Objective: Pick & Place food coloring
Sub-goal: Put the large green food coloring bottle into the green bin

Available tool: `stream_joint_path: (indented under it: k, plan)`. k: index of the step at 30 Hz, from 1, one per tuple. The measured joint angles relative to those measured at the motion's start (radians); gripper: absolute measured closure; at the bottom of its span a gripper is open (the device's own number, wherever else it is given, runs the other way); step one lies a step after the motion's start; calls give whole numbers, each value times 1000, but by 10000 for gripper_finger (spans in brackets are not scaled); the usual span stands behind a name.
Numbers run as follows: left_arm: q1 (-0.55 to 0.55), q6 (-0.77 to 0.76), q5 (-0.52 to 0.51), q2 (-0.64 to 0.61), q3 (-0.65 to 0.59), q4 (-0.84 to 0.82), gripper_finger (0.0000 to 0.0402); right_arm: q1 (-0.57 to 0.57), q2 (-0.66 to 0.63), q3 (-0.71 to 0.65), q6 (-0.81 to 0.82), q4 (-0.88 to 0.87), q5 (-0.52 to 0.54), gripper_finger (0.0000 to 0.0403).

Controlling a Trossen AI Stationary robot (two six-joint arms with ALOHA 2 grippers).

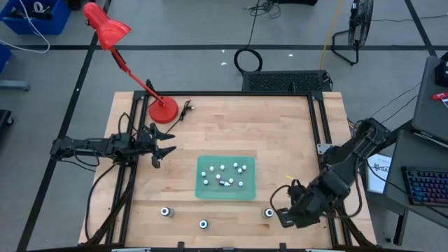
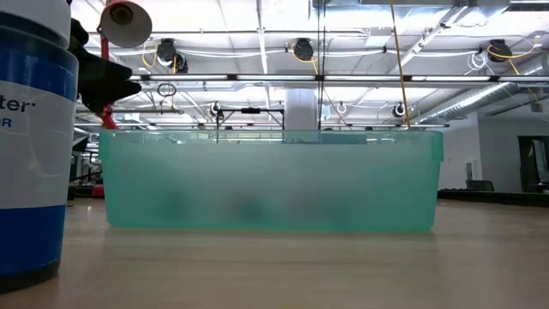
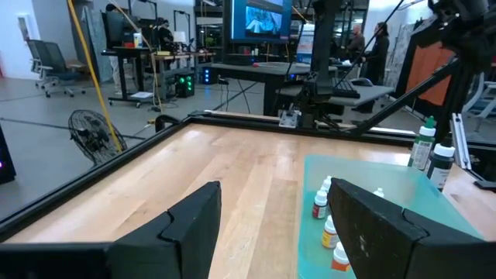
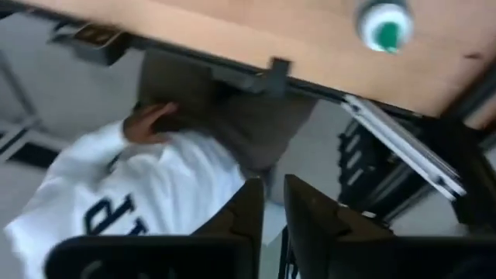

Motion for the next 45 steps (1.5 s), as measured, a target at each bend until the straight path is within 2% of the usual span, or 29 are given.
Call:
stream_joint_path:
  k: [5,10,13,16,18,22,29,33,38,42,45]
  plan:
    - [0,0,0,0,0,0,160,51,68,19,20,-102,1,389]
    - [0,0,0,0,0,1,160,97,125,19,1,-238,40,400]
    - [0,0,0,0,0,1,160,114,146,19,-3,-260,52,401]
    - [0,0,0,0,0,0,160,140,159,10,-14,-261,134,401]
    - [0,0,0,0,0,0,160,155,164,-6,-32,-232,148,397]
    - [0,0,0,0,0,0,160,184,164,-73,-35,-164,138,361]
    - [0,0,0,0,0,0,160,198,163,-168,-31,-102,133,256]
    - [0,0,0,0,0,0,160,197,157,-182,-57,-102,135,212]
    - [0,0,0,0,0,0,160,197,156,-183,-72,-128,170,187]
    - [0,0,0,0,0,0,160,195,156,-183,-71,-126,258,184]
    - [0,0,0,0,0,0,160,185,156,-183,-82,-118,269,187]
